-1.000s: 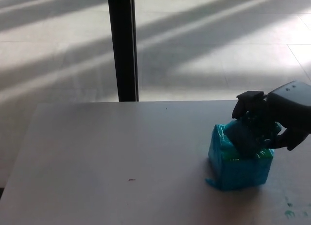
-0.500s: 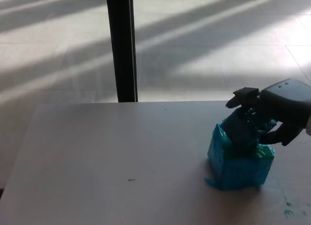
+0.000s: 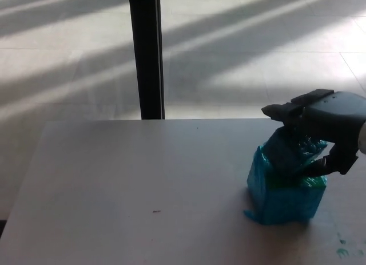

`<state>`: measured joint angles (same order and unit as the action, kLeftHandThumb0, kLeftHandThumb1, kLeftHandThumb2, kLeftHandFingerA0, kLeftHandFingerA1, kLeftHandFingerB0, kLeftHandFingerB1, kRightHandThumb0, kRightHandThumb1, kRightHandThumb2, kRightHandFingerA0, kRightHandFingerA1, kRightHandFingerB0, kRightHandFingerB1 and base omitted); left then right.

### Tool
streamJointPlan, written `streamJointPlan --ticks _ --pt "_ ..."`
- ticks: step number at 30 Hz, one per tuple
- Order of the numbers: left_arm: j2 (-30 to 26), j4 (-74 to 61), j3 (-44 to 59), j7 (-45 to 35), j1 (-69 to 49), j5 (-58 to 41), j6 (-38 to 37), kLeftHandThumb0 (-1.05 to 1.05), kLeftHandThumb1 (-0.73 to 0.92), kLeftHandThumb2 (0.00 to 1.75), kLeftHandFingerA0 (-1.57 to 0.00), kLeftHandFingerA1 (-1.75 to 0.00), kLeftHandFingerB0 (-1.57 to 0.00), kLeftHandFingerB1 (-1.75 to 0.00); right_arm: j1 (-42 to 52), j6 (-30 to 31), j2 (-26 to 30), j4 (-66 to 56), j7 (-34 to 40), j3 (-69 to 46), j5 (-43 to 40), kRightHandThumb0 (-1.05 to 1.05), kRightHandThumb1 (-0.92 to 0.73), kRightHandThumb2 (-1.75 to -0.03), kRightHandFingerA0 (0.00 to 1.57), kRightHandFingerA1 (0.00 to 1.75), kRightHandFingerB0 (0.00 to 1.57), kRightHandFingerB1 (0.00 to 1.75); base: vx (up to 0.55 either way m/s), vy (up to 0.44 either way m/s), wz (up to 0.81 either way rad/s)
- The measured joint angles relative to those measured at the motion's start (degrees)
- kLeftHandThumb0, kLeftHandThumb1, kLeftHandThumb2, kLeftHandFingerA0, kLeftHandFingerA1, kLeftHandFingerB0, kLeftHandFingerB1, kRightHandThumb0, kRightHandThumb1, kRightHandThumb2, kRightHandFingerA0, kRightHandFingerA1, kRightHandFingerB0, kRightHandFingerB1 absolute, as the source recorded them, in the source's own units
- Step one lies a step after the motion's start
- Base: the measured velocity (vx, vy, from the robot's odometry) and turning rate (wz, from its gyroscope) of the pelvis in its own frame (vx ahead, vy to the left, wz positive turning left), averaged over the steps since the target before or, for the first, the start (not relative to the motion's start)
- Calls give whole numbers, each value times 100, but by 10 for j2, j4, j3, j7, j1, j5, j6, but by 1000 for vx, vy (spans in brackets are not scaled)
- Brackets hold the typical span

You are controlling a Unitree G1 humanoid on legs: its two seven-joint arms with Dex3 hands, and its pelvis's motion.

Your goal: The robot uses its right hand to pick up the small cube kept on the middle on the desk and place it on the bigger cube kept next to it

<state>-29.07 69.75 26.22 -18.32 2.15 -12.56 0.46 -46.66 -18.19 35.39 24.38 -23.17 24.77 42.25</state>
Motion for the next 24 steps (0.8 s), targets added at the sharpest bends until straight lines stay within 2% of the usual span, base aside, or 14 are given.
streamJointPlan --ticks 1,2,6,7,13,14,15,16,17,20,21,22,23,24 --pt "0 0 0 0 0 0 0 -83 63 99 -32 -49 -23 -44 0 3 1 -6 -8 0 0 -78 -50 -84 0 11 0 0 0 0 0" --pt "0 0 0 0 1 0 0 -84 79 62 -39 -36 -29 -30 0 6 2 -14 -16 0 0 -80 -51 -85 0 11 0 0 0 0 0" --pt "0 0 0 0 2 0 0 -84 80 65 -39 -38 -28 -30 -5 18 4 -38 -49 0 0 -81 -52 -86 0 9 0 0 0 0 0" --pt "0 0 0 0 2 0 0 -84 63 100 -33 -50 -24 -45 -8 22 5 -44 -57 0 0 -81 -52 -86 0 10 0 0 0 0 0" --pt "0 0 2 0 -3 0 0 -84 61 98 -35 -50 -27 -45 -33 40 7 -64 -104 -14 -8 -89 -54 -91 0 13 0 0 0 0 0" --pt "0 0 2 0 -3 0 0 -90 63 76 -39 -43 -29 -37 -38 43 8 -66 -111 -22 -13 -87 -52 -90 0 13 0 0 0 0 0" --pt "-1 0 3 0 -5 -1 0 -87 76 63 -40 -36 -32 -32 -45 48 9 -67 -117 -33 -18 -86 -49 -90 0 14 0 0 0 0 0" --pt "-1 -1 4 0 -7 -1 0 -87 76 63 -40 -36 -32 -32 -49 49 10 -67 -119 -39 -21 -86 -49 -90 0 14 0 0 0 0 0" --pt "-1 -1 6 0 -9 -1 0 -91 64 74 -36 -41 -27 -36 -54 52 11 -67 -121 -47 -23 -95 -52 -57 0 0 0 0 0 0 0" --pt "-1 -1 12 -1 -10 -2 0 -90 61 75 -37 -42 -28 -37 -72 53 14 -53 -123 -62 -30 -94 -53 -57 0 0 0 0 0 0 0" --pt "-1 0 14 -1 -10 -3 0 -86 74 63 -39 -37 -32 -32 -77 53 16 -48 -123 -67 -32 -95 -54 -93 0 18 0 0 0 0 0" --pt "-1 0 15 -1 -10 -4 0 -86 76 61 -38 -35 -29 -31 -84 53 20 -44 -124 -72 -34 -95 -53 -57 0 0 0 0 0 0 0" --pt "-1 0 16 -1 -10 -4 0 -85 61 97 -31 -49 -22 -44 -90 53 25 -41 -126 -75 -36 -94 -50 -57 0 0 0 0 0 0 0" --pt "-1 0 16 -2 -11 -5 0 -84 77 64 -37 -36 -26 -31 -96 52 33 -40 -127 -81 -40 -91 -50 -57 0 0 0 0 0 0 0"
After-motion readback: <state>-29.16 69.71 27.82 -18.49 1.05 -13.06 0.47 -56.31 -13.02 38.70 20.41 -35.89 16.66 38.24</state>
